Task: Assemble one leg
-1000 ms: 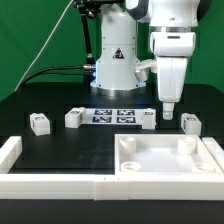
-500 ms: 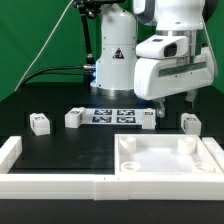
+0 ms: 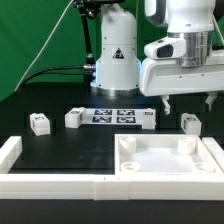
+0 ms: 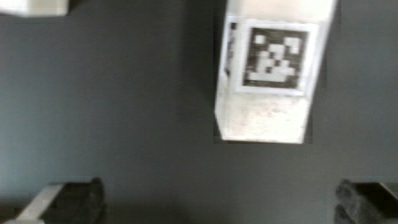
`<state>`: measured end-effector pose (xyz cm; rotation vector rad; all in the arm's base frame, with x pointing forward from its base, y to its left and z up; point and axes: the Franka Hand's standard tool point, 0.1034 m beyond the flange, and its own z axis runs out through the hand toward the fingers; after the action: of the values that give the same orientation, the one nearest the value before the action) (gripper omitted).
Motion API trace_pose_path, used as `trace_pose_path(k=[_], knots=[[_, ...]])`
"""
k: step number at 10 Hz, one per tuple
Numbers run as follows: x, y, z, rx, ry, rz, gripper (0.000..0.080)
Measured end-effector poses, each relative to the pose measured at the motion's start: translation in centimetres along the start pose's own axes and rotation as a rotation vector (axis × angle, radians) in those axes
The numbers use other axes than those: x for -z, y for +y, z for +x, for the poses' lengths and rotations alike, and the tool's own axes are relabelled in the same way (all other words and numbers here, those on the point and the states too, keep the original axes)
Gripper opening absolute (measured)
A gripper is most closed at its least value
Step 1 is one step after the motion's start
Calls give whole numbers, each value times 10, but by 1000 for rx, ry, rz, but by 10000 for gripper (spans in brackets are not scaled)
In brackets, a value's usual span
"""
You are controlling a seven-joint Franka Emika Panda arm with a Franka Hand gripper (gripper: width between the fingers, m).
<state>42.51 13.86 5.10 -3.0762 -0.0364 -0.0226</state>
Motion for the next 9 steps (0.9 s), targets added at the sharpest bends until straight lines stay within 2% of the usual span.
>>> trace_pose_path(k=[4,5,6,7,9], knots=[[-2,3,-5,17,-73,-8,649],[0,7,-7,32,-163,-17,649],[-1,4,-7,27,-223,-23,649],[-2,2,-13,31,-348,-37,649],[-4,-2,-10,31,-509,-49,649]])
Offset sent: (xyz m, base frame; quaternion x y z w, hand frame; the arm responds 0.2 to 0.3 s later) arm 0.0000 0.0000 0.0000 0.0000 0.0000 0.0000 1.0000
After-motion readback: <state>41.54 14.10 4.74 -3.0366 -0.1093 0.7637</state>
